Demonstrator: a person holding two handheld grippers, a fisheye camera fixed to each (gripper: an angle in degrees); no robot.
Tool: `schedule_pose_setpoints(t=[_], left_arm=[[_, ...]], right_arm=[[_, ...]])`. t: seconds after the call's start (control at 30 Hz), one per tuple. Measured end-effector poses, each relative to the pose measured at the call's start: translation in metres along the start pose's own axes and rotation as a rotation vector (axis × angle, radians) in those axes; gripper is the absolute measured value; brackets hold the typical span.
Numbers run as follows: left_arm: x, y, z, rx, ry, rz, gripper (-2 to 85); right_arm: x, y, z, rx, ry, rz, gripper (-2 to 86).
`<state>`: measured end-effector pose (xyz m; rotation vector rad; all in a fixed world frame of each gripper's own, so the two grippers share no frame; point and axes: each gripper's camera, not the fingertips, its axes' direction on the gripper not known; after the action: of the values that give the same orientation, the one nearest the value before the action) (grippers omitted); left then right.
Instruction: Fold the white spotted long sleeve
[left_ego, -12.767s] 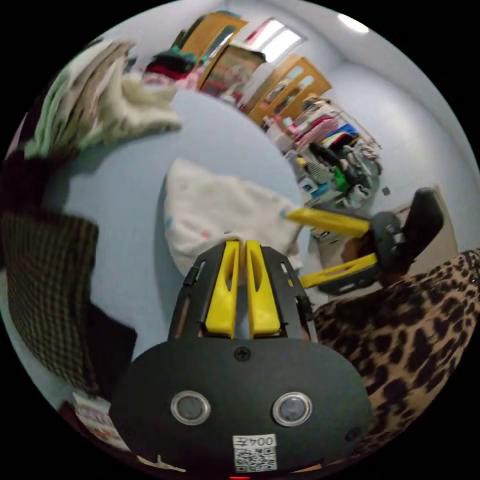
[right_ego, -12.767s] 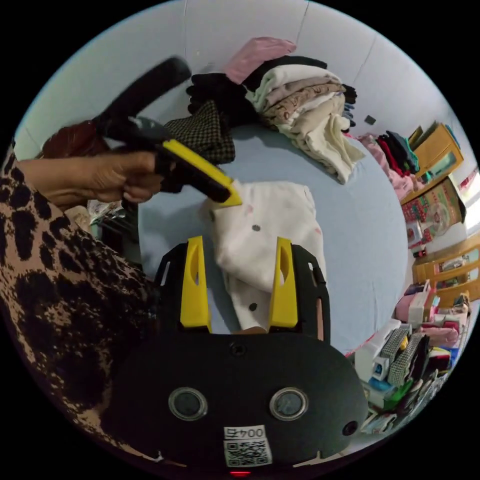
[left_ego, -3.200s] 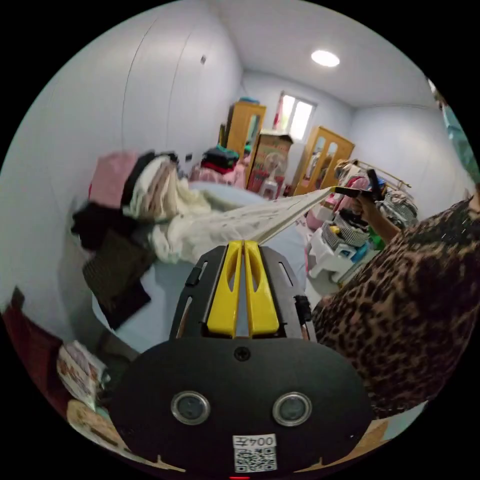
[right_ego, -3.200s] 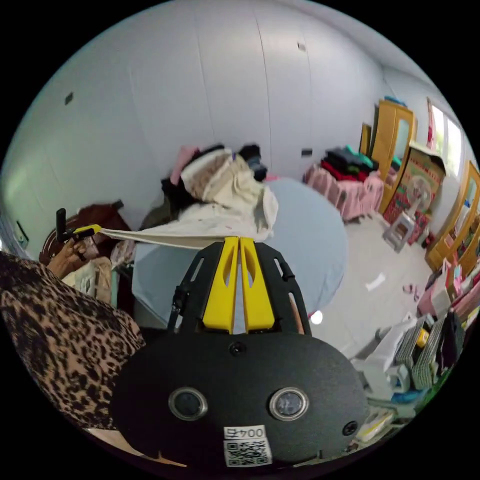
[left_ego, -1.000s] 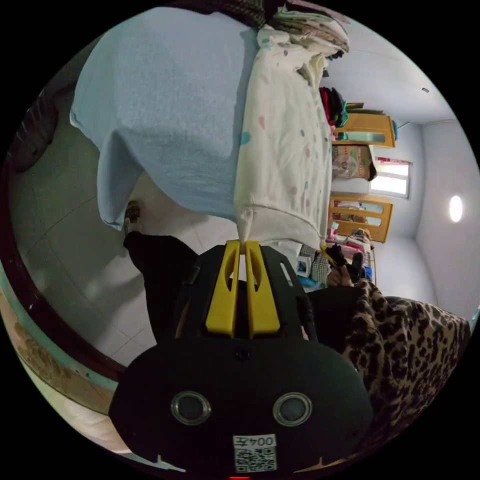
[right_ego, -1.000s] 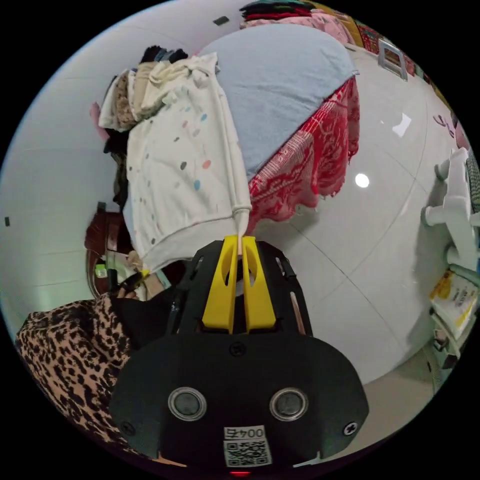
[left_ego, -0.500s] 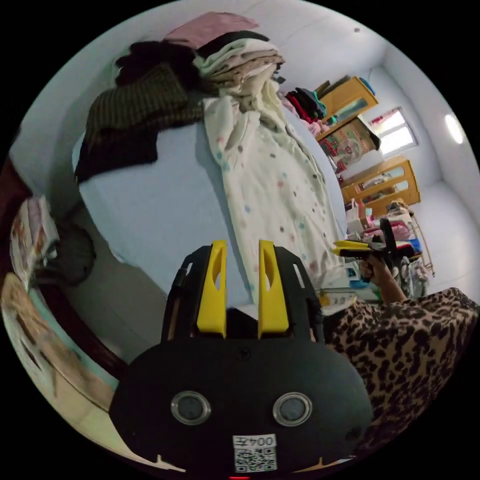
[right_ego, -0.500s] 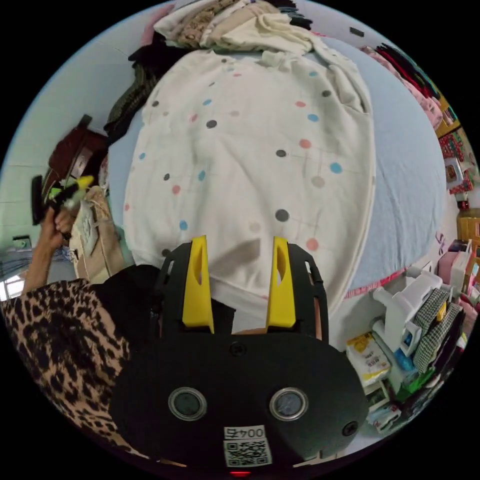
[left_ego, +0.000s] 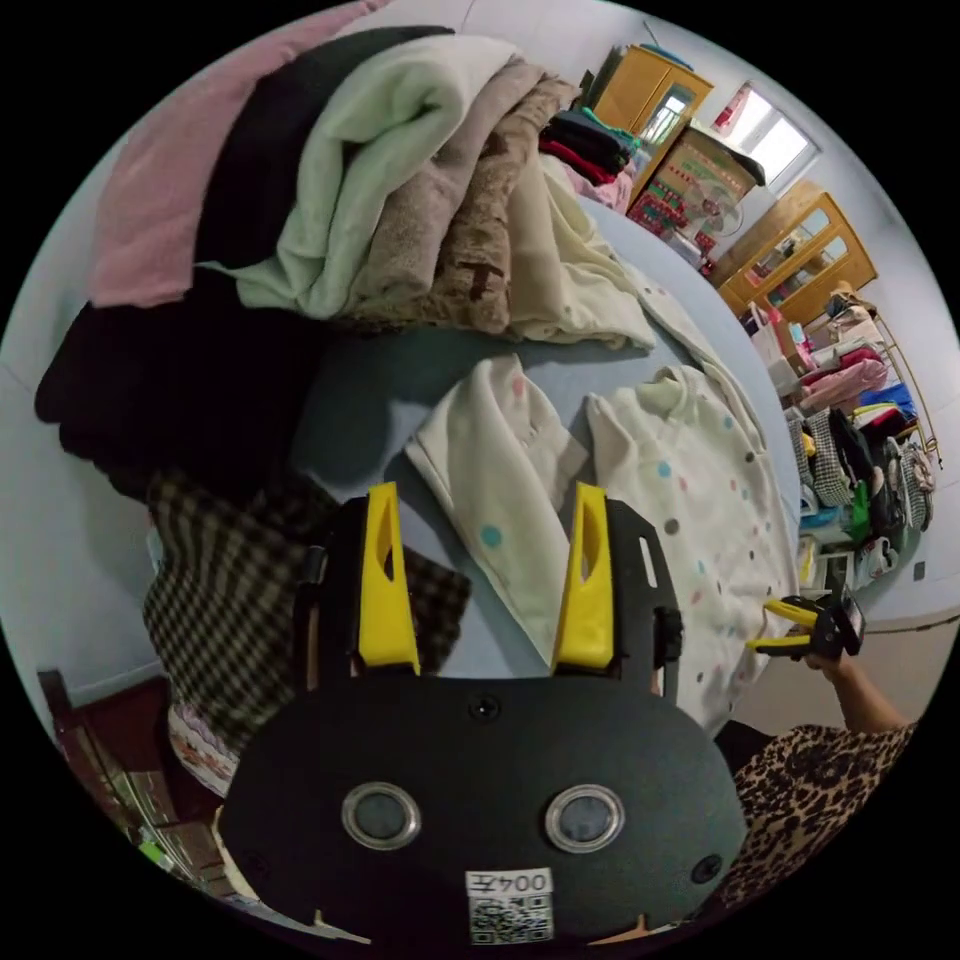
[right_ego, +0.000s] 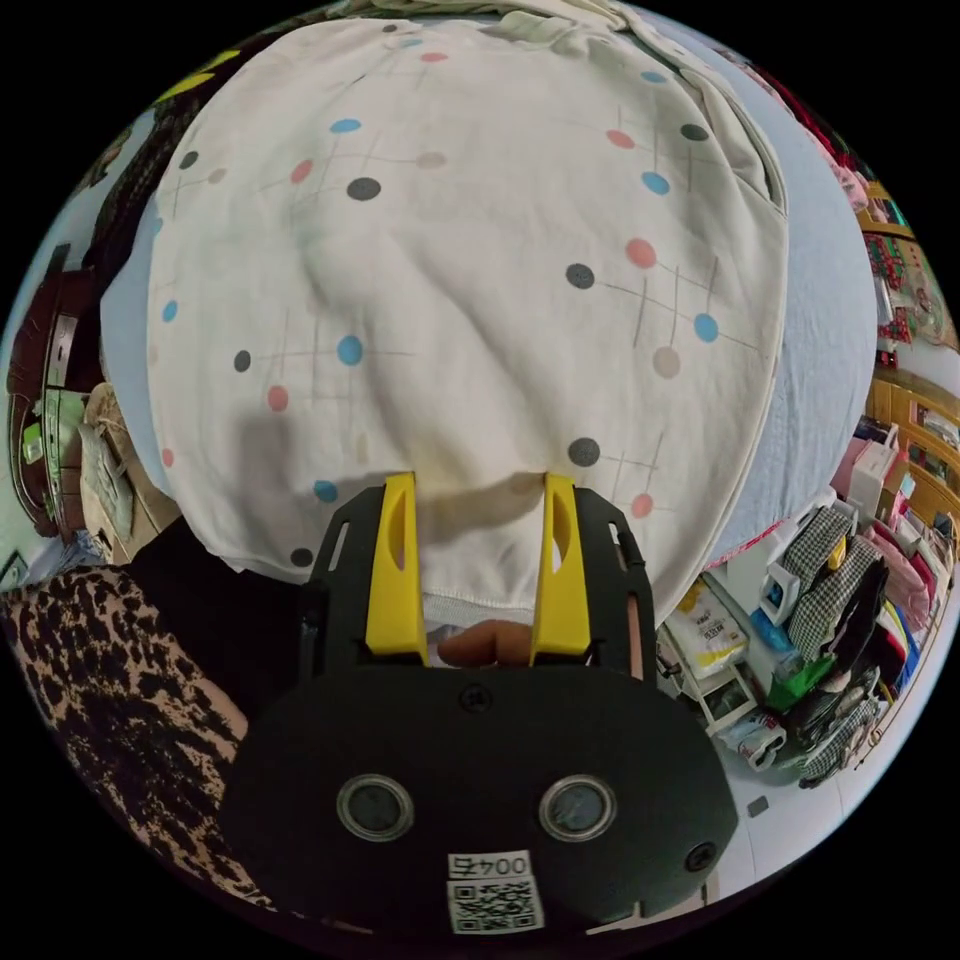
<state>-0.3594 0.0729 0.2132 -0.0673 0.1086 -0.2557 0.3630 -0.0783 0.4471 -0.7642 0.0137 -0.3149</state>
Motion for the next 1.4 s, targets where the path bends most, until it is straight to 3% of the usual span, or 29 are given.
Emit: schedule_pose_setpoints(t=[0.17,0.27,0.33,0.43,0.53,0.63,0.8,0.97,1.23,1.33,1.4], left_arm=[[-0.022,-0.042,0.03,-0.091,0.032,-0.048,21.2],[-0.03,-0.037,0.02,-0.032,0.12,-0.106,7.8],[-0.016,-0.021,-0.008,0.09,0.076,-0.078,4.7],[0.024,0.031,-0.078,0.275,-0.032,-0.042,3.8],[0.052,0.102,-0.155,0.47,-0.282,-0.073,3.7],[0.019,0.158,-0.182,0.525,-0.479,-0.312,4.7],[-0.092,0.234,-0.168,0.332,-0.268,-0.516,10.5],[-0.155,0.271,-0.173,0.381,-0.154,-0.57,13.1],[-0.233,0.187,-0.165,0.282,-0.011,-0.44,13.6],[-0.241,0.154,-0.143,0.22,0.168,-0.391,8.2],[-0.225,0.146,-0.147,0.224,0.07,-0.412,3.0]], right_arm=[[-0.021,-0.023,-0.004,-0.002,0.007,0.005,17.0],[-0.033,-0.038,-0.007,-0.019,0.009,0.002,16.8],[-0.039,-0.046,-0.009,-0.031,0.011,-0.005,16.8],[-0.048,-0.059,-0.013,-0.041,0.012,-0.015,16.8],[-0.056,-0.069,-0.016,-0.041,0.012,-0.016,16.8],[-0.063,-0.079,-0.02,-0.045,0.013,-0.02,17.0],[-0.071,-0.093,-0.028,-0.045,0.013,-0.024,17.0],[-0.074,-0.103,-0.035,-0.045,0.014,-0.025,17.1],[-0.073,-0.117,-0.049,-0.056,0.014,-0.018,17.0],[-0.07,-0.121,-0.054,-0.062,0.014,-0.018,17.0],[-0.066,-0.123,-0.059,-0.07,0.014,-0.021,17.0]])
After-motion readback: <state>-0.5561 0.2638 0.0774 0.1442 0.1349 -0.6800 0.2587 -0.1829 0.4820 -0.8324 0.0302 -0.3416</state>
